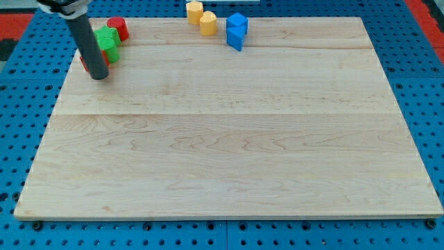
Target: Move the red circle and the green star slightly to the right
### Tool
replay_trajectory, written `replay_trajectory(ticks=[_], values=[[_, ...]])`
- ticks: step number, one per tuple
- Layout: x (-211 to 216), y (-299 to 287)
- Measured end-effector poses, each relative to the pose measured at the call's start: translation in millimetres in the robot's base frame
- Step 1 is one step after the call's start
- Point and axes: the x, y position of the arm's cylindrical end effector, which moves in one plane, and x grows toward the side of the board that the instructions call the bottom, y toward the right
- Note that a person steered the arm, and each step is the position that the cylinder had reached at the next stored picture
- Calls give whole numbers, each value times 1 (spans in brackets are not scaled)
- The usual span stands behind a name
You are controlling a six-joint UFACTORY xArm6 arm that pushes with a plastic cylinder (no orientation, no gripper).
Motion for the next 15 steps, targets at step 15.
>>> replay_trajectory(ticks=[15], values=[[-102,-33]])
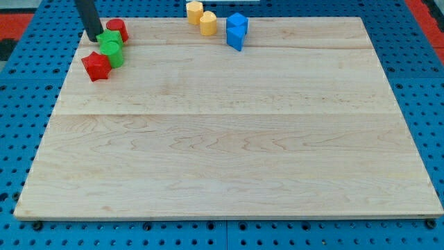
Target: Move the red circle and the green star slightly to the right
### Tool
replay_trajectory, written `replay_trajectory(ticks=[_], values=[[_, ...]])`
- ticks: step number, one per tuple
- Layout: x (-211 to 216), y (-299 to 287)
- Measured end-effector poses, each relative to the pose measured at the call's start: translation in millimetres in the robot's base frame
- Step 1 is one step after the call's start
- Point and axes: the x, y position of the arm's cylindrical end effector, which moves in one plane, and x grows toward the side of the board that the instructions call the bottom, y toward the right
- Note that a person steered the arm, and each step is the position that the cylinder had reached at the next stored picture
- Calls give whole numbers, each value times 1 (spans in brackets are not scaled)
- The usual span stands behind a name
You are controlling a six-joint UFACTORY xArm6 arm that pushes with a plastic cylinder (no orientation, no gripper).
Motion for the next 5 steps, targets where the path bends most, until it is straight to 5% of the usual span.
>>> replay_trajectory(ticks=[1,2,3,5], values=[[1,-20],[49,-42],[109,-36],[147,12]])
